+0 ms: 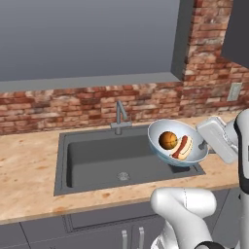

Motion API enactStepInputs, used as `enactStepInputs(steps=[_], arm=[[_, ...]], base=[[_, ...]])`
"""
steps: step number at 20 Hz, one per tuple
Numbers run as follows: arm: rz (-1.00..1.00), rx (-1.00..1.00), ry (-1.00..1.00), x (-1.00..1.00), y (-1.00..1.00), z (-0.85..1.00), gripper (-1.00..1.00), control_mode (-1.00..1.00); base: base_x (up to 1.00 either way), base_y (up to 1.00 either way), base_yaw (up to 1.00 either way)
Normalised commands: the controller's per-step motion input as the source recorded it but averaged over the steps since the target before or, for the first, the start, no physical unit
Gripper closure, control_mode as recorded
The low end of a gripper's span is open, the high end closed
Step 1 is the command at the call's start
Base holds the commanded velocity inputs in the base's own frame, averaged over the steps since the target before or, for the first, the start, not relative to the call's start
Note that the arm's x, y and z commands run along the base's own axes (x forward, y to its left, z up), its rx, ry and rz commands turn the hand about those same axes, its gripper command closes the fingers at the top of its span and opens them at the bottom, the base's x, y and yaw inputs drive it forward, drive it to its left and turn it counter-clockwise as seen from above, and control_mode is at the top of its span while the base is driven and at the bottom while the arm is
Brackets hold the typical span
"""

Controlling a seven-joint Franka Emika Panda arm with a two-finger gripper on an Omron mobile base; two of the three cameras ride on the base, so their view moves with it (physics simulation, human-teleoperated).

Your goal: Dump the hot dog and orange from the bowl so the bowl can be washed. Place the bowl in the sink after clearing the leftovers.

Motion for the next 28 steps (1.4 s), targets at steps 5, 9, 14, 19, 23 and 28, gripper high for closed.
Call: enactStepInputs(steps=[5,9,14,19,23,28], arm=[[0.0,0.0,0.0,0.0,0.0,0.0,1.0,1.0],[0.0,0.0,0.0,0.0,0.0,0.0,1.0,1.0],[0.0,-0.06,0.0,0.19,0.0,-0.11,1.0,-1.0],[0.0,-0.11,0.0,0.58,-0.05,-0.29,1.0,-1.0],[0.0,-0.11,0.0,0.73,-0.1,-0.36,1.0,-1.0],[0.0,-0.09,0.0,0.81,-0.1,-0.41,1.0,-1.0]], base=[[0.42,0.0,0.0],[0.36,0.0,0.0],[0.04,0.0,0.0],[0.0,0.0,0.0],[0.0,0.0,0.0],[0.0,0.0,0.0]])
